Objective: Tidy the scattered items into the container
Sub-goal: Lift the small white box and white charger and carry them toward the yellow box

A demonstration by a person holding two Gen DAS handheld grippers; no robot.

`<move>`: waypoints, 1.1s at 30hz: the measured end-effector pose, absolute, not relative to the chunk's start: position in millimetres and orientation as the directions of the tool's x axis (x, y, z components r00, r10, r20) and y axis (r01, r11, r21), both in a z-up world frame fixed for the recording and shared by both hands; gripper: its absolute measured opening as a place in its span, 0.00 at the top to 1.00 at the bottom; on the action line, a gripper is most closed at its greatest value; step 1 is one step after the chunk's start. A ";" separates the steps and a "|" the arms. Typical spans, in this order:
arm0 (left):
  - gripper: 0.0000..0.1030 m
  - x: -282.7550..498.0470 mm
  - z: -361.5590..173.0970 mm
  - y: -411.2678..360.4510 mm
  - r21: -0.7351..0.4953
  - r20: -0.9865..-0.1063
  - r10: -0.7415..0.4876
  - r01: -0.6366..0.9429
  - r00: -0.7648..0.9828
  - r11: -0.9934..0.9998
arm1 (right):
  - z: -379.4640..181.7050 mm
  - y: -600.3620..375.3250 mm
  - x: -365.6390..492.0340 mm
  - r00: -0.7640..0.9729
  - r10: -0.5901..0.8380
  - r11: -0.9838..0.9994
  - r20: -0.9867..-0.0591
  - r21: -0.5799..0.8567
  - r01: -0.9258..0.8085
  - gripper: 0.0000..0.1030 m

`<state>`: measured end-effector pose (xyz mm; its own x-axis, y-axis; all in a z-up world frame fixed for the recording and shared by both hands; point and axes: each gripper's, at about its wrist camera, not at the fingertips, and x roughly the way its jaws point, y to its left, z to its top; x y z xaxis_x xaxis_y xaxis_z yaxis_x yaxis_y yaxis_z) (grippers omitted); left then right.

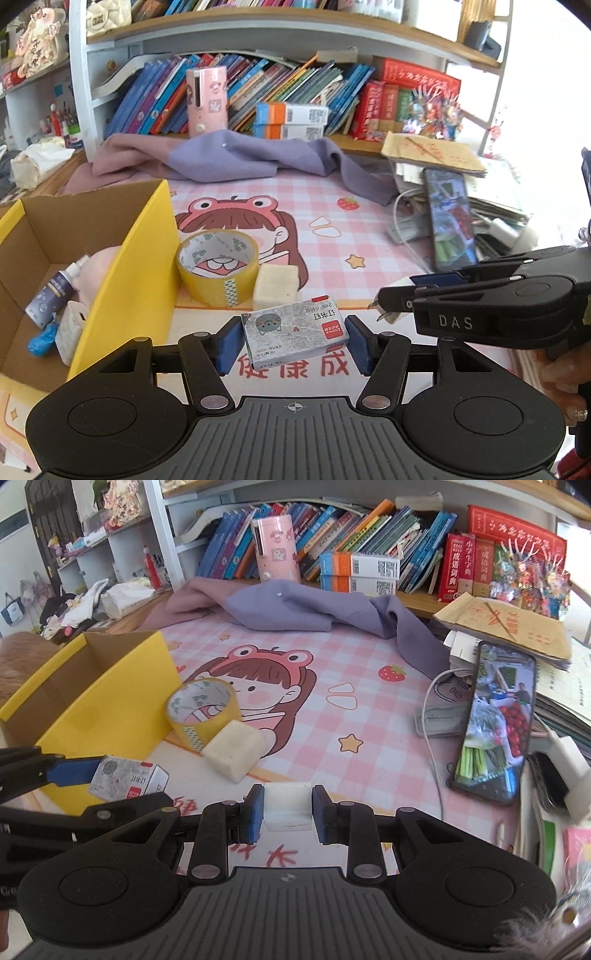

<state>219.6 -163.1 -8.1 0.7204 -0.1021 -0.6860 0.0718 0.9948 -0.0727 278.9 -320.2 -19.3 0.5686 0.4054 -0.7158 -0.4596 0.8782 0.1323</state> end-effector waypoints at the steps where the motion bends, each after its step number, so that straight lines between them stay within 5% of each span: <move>1: 0.43 216.0 -5.9 -161.6 -0.075 -0.683 -0.110 0.082 0.722 0.994 | -16.8 -320.6 273.2 0.573 0.403 0.880 -0.714 0.129 -0.457 0.75; 25: 0.43 114.9 12.1 -86.8 -0.093 -0.643 -0.186 0.166 0.743 0.982 | 14.4 -273.0 141.0 0.668 0.325 0.925 -0.669 0.078 -0.371 0.75; 33: 0.43 65.2 16.7 -59.2 0.001 -0.614 -0.145 0.184 0.776 0.983 | 13.5 -242.9 88.2 0.673 0.313 0.931 -0.670 0.077 -0.357 0.75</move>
